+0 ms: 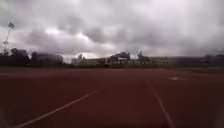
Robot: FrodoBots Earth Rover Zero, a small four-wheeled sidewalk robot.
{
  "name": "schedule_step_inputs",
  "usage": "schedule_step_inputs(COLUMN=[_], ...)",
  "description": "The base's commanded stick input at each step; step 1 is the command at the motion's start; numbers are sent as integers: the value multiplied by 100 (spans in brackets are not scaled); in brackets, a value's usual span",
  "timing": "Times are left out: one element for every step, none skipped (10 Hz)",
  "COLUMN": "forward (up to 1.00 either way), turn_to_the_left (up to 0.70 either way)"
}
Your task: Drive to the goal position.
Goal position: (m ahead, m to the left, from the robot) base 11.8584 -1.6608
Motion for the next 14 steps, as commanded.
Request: schedule_step_inputs(forward=[70, 70, 70, 70, 70, 70, 70, 70, 70, 70, 70, 70, 70, 70], turn_to_the_left=[0, 0, 0, 0, 0, 0, 0, 0, 0, 0, 0, 0, 0, 0])
